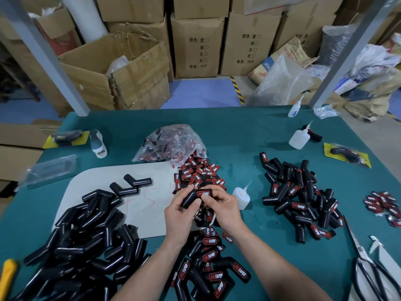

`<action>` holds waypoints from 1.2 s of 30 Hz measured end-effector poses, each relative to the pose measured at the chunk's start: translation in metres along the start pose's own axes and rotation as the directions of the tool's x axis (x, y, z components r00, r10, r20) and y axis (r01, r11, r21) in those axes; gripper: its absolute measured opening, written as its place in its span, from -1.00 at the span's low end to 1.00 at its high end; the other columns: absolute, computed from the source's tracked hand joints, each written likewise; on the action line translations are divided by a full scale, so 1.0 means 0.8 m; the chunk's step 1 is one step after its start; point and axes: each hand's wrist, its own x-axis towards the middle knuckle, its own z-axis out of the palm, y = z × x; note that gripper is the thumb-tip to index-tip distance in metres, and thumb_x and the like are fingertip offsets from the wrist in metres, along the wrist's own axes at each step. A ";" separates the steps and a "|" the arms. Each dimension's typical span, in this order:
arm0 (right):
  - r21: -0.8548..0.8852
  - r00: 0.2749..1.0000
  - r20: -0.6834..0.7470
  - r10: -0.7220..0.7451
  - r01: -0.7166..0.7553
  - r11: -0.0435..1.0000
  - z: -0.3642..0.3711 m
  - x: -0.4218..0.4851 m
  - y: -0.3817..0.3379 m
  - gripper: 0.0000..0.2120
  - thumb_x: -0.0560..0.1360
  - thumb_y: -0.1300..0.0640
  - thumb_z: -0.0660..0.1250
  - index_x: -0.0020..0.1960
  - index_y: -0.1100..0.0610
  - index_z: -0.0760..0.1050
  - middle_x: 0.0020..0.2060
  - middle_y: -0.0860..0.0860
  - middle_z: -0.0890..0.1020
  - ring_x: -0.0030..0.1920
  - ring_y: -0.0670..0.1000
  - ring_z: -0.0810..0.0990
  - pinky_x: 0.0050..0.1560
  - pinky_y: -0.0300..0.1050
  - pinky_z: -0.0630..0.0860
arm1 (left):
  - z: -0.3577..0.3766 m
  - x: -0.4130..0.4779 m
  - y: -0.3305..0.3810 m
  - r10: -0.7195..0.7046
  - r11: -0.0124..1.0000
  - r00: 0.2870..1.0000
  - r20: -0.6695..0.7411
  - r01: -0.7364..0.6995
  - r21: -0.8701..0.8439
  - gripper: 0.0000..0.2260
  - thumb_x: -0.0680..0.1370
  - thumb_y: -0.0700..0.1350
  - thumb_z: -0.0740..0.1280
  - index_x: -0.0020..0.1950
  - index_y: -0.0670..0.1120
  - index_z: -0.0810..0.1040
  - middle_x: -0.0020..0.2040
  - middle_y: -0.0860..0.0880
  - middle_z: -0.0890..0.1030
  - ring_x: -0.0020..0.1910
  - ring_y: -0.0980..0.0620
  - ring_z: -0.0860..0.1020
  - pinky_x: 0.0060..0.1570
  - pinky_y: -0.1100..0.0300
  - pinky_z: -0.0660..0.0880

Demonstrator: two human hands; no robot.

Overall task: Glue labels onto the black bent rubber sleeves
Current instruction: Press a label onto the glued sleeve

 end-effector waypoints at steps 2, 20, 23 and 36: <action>0.000 1.000 0.013 -0.007 0.007 1.000 0.001 -0.001 -0.001 -0.95 0.46 0.25 0.48 -0.11 0.17 0.72 0.07 0.12 0.65 0.08 0.02 0.65 0.06 -0.19 0.55 | 0.000 0.001 -0.001 -0.001 1.000 1.000 -0.007 0.001 0.014 -0.64 0.48 -0.20 0.53 0.13 0.23 0.72 0.21 0.07 0.69 0.24 0.07 0.63 0.20 0.24 0.56; -0.043 0.998 0.049 -0.029 0.031 0.999 0.004 -0.004 -0.001 -0.92 0.51 0.24 0.46 -0.05 0.11 0.72 0.06 0.04 0.67 -0.09 -0.04 0.63 -0.11 -0.23 0.56 | 0.006 0.002 -0.004 -0.025 0.996 0.990 -0.137 0.036 0.077 -0.72 0.53 -0.25 0.51 0.12 0.11 0.70 0.14 0.03 0.72 0.19 0.04 0.66 0.28 0.07 0.55; -0.050 0.997 0.058 -0.044 0.047 0.998 0.003 -0.005 -0.003 -0.95 0.49 0.18 0.47 -0.07 0.09 0.71 0.06 0.05 0.67 -0.02 -0.03 0.64 -0.10 -0.23 0.55 | 0.005 0.001 -0.004 -0.019 0.997 0.991 -0.130 0.027 0.065 -0.70 0.53 -0.28 0.50 0.11 0.12 0.70 0.14 0.04 0.72 0.18 0.06 0.66 0.24 0.19 0.56; -0.072 0.998 0.058 0.002 0.002 0.997 0.007 -0.007 -0.019 -0.79 0.51 0.20 0.41 -0.27 0.03 0.68 0.07 0.06 0.67 -0.05 -0.01 0.61 -0.06 -0.19 0.54 | 0.005 0.001 -0.002 -0.040 0.999 0.990 -0.132 0.044 0.031 -0.71 0.53 -0.27 0.51 0.12 0.10 0.70 0.13 0.07 0.73 0.16 0.10 0.67 0.12 0.33 0.56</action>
